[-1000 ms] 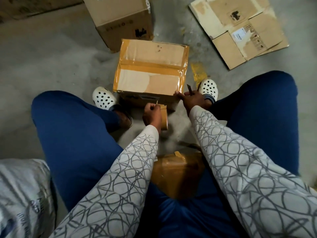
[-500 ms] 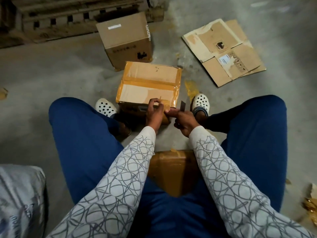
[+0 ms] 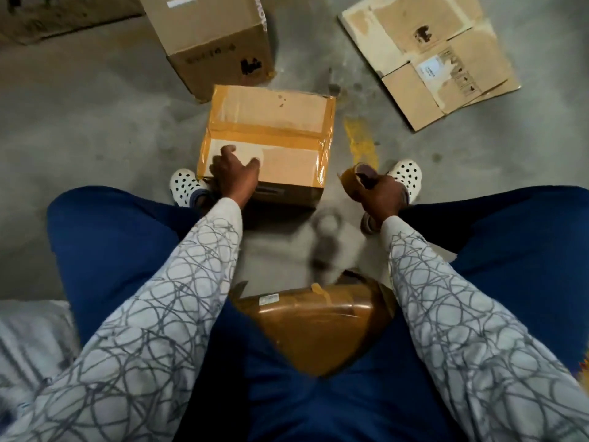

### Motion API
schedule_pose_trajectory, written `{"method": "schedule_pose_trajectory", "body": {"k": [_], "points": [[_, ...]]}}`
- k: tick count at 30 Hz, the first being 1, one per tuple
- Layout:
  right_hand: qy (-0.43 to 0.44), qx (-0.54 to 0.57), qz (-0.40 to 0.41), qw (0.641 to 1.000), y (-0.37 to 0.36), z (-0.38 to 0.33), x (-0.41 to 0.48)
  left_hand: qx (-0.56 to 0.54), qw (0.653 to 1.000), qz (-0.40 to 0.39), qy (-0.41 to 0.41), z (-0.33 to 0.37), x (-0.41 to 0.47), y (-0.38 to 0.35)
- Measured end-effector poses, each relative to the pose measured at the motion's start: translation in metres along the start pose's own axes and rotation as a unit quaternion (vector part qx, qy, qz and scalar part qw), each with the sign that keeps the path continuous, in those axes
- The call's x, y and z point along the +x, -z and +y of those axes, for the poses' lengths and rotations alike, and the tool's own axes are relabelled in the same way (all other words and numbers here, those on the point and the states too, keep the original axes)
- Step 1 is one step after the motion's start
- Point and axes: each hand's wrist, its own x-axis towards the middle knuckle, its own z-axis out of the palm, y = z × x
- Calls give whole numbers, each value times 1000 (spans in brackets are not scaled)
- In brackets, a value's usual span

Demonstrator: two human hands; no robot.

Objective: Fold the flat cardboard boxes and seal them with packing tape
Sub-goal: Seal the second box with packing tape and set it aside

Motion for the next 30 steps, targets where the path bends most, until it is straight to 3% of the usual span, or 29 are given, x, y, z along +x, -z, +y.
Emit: {"method": "schedule_pose_trajectory", "body": {"k": [3, 7, 10, 12, 16, 17, 19, 20, 22, 25, 27, 28, 29, 30], "points": [[-4, -43, -9, 999, -17, 4, 27, 84, 994, 74, -2, -13, 40, -1], [-21, -22, -5, 1000, -42, 11, 61, 153, 977, 149, 26, -21, 88, -8], [-72, -6, -8, 997, -53, 9, 75, 100, 984, 110, 101, -19, 108, -21], [-116, 94, 14, 989, -56, -11, 74, 82, 984, 116, 112, -20, 108, -26], [-196, 386, -66, 899, -66, -60, 71, 29, 986, 118, 117, -19, 122, -5], [-187, 397, -89, 894, -65, -71, 68, 6, 987, 91, 129, -16, 124, 3], [-141, 326, -83, 931, -52, -91, 52, -84, 983, 51, 158, -12, 124, 16], [-128, 273, -76, 950, -44, -94, 45, -155, 971, 48, 174, -12, 118, 21], [-129, 282, -55, 949, -38, -89, 36, -275, 945, 40, 171, -20, 108, 21], [-164, 443, -81, 878, -24, -75, 18, -484, 863, 34, 141, -1, 56, 46], [-146, 556, -83, 814, -7, -67, 13, -567, 813, 42, 127, 1, 45, 67], [-124, 584, -72, 799, 3, -64, 13, -603, 789, 42, 112, 1, 43, 79], [-125, 578, -56, 804, 11, -60, 17, -645, 755, 35, 111, 1, 42, 91], [-104, 538, -44, 835, 22, -57, 19, -668, 733, 32, 122, -3, 44, 104]]}}
